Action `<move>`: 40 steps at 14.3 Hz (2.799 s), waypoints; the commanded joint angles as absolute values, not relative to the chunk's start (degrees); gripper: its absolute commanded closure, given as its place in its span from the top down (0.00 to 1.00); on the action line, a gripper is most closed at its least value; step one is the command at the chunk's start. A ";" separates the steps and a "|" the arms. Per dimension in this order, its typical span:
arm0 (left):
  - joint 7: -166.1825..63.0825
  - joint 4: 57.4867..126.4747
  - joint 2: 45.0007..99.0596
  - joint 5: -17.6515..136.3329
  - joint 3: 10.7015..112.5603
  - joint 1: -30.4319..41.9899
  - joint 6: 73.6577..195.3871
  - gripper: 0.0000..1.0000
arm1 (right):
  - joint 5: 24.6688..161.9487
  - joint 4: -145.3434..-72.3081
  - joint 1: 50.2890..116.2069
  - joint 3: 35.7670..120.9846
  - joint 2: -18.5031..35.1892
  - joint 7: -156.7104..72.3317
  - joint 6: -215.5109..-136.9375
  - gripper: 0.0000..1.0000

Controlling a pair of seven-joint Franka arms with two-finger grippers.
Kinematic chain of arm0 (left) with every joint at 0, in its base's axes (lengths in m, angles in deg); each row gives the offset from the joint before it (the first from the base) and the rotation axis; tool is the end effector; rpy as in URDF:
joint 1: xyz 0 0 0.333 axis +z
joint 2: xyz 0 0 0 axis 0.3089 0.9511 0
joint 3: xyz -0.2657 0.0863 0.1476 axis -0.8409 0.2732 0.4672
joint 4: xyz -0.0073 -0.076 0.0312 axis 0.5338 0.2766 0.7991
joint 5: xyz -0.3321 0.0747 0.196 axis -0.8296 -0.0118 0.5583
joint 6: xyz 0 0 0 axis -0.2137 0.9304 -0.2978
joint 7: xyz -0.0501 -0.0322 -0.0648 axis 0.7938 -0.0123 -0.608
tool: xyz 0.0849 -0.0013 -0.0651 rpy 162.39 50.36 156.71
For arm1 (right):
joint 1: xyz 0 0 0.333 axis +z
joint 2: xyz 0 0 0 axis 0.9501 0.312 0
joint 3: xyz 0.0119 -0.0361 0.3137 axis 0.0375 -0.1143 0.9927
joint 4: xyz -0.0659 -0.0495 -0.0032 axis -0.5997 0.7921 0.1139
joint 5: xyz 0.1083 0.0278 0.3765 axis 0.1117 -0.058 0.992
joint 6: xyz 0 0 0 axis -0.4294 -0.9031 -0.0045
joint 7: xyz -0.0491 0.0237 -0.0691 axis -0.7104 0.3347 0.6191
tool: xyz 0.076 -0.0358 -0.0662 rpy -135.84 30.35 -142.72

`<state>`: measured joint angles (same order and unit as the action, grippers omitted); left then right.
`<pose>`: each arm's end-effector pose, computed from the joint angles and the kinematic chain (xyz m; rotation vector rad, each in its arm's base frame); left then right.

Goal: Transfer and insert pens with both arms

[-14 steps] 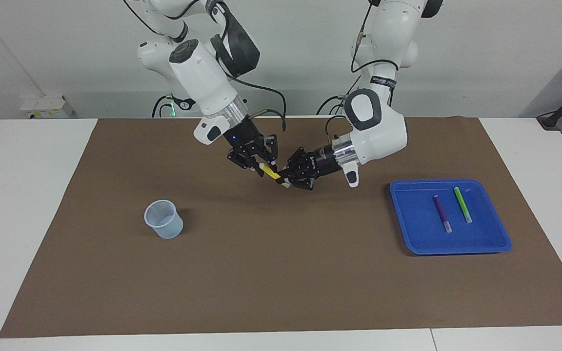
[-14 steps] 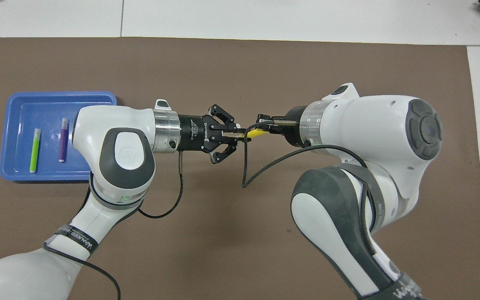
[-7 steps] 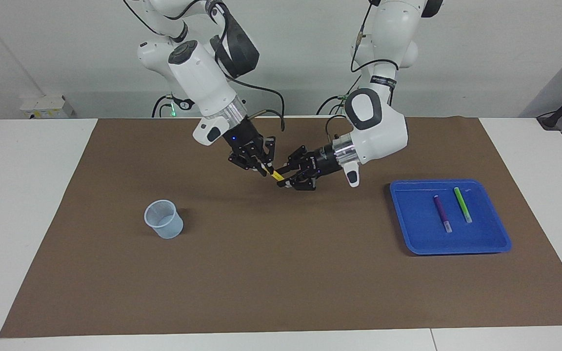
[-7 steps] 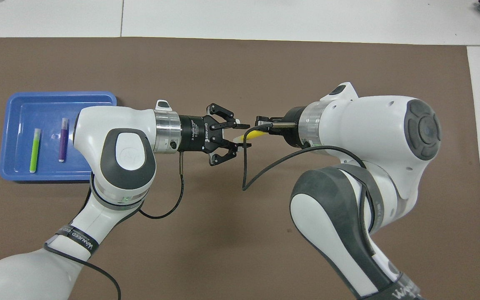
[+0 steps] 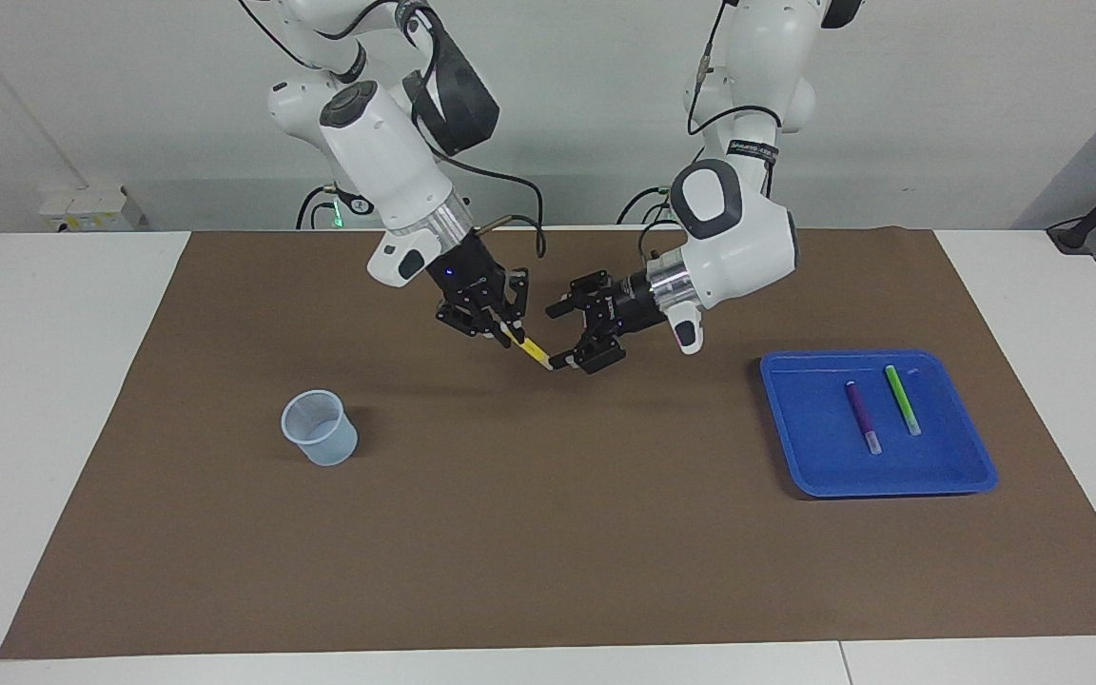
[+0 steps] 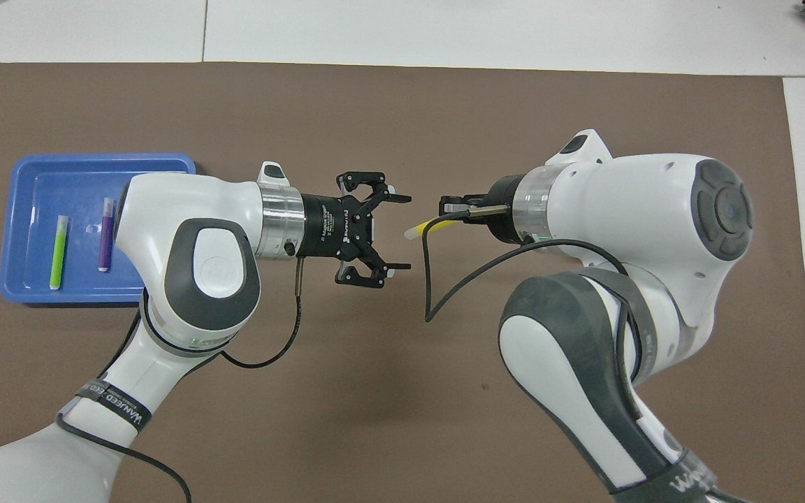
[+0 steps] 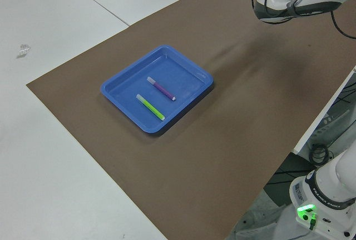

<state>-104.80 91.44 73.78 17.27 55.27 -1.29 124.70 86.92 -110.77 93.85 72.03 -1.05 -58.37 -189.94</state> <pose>0.5414 -0.3206 0.4277 1.7194 1.4922 -0.8195 0.5691 0.2503 0.5072 -2.6831 -0.0453 -0.3124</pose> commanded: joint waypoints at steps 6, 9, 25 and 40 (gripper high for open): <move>-94.91 99.50 68.56 27.15 56.57 -0.64 125.08 1.00 | 77.40 -111.07 80.98 72.23 -5.77 -30.99 -178.60 0.00; -94.56 99.94 68.39 39.18 56.57 -0.64 123.15 1.00 | 76.43 -111.07 76.58 72.23 -5.77 -22.78 -178.77 0.00; -50.39 89.75 70.67 83.77 56.75 10.77 110.39 0.98 | 70.19 -118.53 71.56 72.41 -4.80 -22.06 -188.88 0.00; -30.57 82.10 82.26 88.78 56.66 27.56 112.59 0.95 | 70.19 -119.95 69.80 72.41 -5.59 -19.43 -187.91 1.00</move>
